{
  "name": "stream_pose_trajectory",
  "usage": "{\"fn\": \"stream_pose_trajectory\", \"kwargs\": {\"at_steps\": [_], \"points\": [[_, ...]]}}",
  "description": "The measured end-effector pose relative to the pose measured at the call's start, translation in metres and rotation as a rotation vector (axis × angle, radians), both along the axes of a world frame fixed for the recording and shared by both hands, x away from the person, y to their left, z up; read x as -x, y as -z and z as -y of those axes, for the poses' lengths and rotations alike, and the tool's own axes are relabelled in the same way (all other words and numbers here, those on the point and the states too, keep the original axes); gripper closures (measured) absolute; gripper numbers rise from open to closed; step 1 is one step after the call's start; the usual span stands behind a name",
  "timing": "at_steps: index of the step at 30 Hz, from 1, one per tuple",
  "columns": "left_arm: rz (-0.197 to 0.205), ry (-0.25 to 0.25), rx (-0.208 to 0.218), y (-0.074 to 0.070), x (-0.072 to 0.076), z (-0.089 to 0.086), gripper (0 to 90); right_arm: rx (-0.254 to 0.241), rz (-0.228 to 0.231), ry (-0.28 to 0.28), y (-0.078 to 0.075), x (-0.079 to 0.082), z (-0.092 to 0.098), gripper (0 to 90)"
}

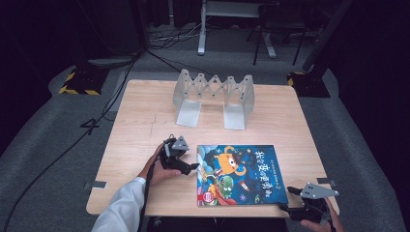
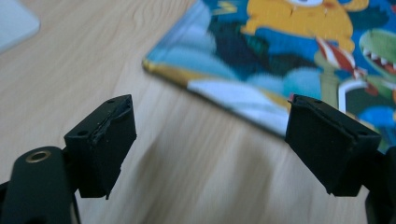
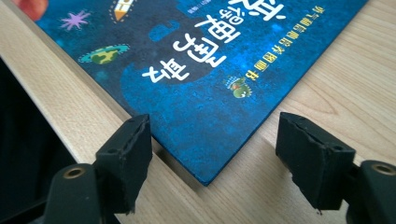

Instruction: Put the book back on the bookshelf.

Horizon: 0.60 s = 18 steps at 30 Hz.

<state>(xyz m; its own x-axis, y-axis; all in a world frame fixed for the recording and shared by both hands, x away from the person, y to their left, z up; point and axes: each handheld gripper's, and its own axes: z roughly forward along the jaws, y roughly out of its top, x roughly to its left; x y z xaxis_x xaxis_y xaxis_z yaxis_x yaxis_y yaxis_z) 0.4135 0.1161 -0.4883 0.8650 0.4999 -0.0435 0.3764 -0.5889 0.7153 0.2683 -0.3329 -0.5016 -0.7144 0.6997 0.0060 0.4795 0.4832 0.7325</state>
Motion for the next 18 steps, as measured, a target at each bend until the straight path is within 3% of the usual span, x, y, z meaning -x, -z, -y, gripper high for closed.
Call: {"fn": "stream_pose_trajectory", "kwargs": {"at_steps": [3, 4, 5, 6, 7, 8, 13, 16, 18], "points": [[0.008, 0.008, 0.004, 0.0, -0.017, 0.023, 16.2, 0.002, 0.002, -0.019, 0.0, -0.001, -0.002, 28.8], [0.008, 0.008, 0.004, 0.0, -0.017, 0.023, 16.5, 0.002, 0.002, -0.019, 0.0, -0.001, -0.002, 28.8], [0.036, 0.005, -0.016, 0.002, -0.021, 0.03, 16.5, 0.003, 0.002, -0.021, 0.0, -0.001, -0.003, 28.7], [0.011, 0.025, -0.052, 0.006, -0.029, 0.04, 16.2, 0.005, 0.003, -0.029, 0.0, -0.002, -0.004, 27.7], [0.011, 0.025, -0.052, 0.006, -0.029, 0.04, 15.5, 0.005, 0.003, -0.029, 0.0, -0.002, -0.004, 27.7], [-0.024, 0.029, -0.028, 0.008, -0.038, 0.045, 15.6, 0.0, -0.001, -0.03, 0.0, -0.004, -0.003, 27.3], [-0.049, 0.04, -0.02, 0.008, -0.048, 0.053, 15.2, -0.004, -0.001, -0.035, 0.0, -0.004, -0.003, 27.2], [-0.085, 0.084, 0.01, 0.012, -0.049, 0.053, 15.2, -0.013, -0.004, -0.033, 0.001, -0.006, -0.002, 27.3], [-0.082, 0.116, 0.011, 0.012, -0.048, 0.053, 15.3, -0.014, -0.002, -0.023, 0.001, -0.007, -0.001, 27.4]]}}
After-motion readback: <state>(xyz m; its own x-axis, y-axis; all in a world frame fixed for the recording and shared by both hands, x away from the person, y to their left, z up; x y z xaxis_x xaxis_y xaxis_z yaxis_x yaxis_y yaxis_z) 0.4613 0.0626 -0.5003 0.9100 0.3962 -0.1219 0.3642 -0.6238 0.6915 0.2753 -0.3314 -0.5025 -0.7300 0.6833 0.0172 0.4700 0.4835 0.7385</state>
